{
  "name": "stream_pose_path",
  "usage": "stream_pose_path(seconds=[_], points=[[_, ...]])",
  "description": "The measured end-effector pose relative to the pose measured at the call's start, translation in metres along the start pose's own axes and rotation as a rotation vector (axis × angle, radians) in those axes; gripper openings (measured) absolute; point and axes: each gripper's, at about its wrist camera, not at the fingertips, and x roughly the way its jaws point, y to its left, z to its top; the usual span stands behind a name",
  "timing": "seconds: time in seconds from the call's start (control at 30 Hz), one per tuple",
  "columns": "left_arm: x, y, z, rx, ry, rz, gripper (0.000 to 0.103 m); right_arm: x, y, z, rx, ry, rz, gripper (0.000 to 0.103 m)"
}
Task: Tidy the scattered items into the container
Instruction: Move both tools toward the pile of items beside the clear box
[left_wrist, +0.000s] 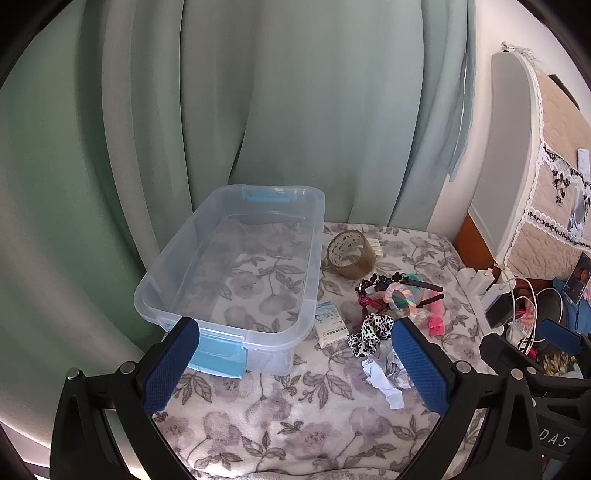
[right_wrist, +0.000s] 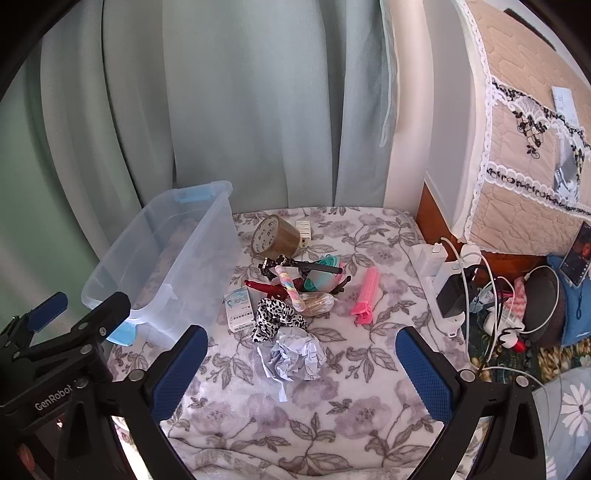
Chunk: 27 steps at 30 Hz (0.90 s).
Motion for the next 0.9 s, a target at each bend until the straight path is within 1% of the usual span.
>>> stream_pose_path(seconds=[0.43, 0.6, 0.9], points=[[-0.0096, 0.0034, -0.0041, -0.011, -0.015, 0.027, 0.103, -0.0112, 0.0094, 0.0008, -0.026, -0.035, -0.022, 0.103], [-0.0107, 0.0034, -0.0035, -0.008, -0.018, 0.036, 0.103, -0.0109, 0.0097, 0.001, -0.016, -0.028, -0.014, 0.103], [-0.0088, 0.0034, -0.0048, -0.007, -0.011, 0.041, 0.103, -0.0105, 0.0113, 0.0011, -0.03, -0.033, -0.039, 0.103]])
